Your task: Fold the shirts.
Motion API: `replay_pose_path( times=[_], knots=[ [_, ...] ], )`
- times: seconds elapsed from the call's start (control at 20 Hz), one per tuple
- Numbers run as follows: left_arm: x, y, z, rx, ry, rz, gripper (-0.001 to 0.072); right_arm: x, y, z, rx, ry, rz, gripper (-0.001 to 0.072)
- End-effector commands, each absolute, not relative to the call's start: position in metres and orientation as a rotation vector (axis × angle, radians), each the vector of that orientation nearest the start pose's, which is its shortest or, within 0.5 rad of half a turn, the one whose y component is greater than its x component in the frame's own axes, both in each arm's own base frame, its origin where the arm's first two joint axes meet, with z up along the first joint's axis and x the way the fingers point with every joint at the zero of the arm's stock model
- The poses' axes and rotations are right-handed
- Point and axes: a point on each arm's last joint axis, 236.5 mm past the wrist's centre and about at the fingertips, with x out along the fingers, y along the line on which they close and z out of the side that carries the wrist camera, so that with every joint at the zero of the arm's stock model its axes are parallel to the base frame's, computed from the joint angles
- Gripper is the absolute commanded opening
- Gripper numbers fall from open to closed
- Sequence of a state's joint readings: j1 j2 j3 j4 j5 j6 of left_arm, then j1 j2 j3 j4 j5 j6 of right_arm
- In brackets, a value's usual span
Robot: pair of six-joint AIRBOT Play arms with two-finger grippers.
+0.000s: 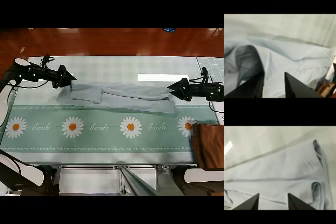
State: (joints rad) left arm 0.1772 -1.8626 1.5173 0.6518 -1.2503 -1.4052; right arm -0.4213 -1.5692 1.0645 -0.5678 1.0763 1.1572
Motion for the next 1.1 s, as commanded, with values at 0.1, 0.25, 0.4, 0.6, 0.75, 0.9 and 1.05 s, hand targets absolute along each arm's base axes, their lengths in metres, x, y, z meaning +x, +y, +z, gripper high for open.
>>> replay_pose_path(
  times=[0.1,0.25,0.4,0.6,0.75,0.9,1.05],
  knots=[
    [0.466,-0.029,0.026,-0.842,1.280,-0.367,0.0339,0.432,-0.054,0.027,1.004,1.022,0.297,0.0413],
    [0.454,0.004,0.091,-0.645,1.093,-0.268,0.0339,0.401,-0.121,0.046,0.968,0.964,0.137,0.0413],
    [0.426,-0.022,0.136,-0.524,0.914,-0.272,0.0341,0.356,-0.150,0.000,0.919,1.064,-0.090,0.0414],
    [0.371,-0.081,0.096,-0.443,0.931,-0.317,0.0341,0.351,-0.116,-0.058,1.066,1.069,-0.136,0.0414],
    [0.347,-0.107,0.045,-0.465,1.060,-0.337,0.0341,0.361,-0.075,-0.085,1.088,1.152,-0.048,0.0415],
    [0.337,-0.116,0.017,-0.481,1.141,-0.336,0.0341,0.379,-0.040,-0.098,1.144,1.185,0.032,0.0415],
    [0.338,-0.116,0.014,-0.488,1.152,-0.331,0.0340,0.399,-0.019,-0.103,1.145,1.208,0.085,0.0415]
  ],
)
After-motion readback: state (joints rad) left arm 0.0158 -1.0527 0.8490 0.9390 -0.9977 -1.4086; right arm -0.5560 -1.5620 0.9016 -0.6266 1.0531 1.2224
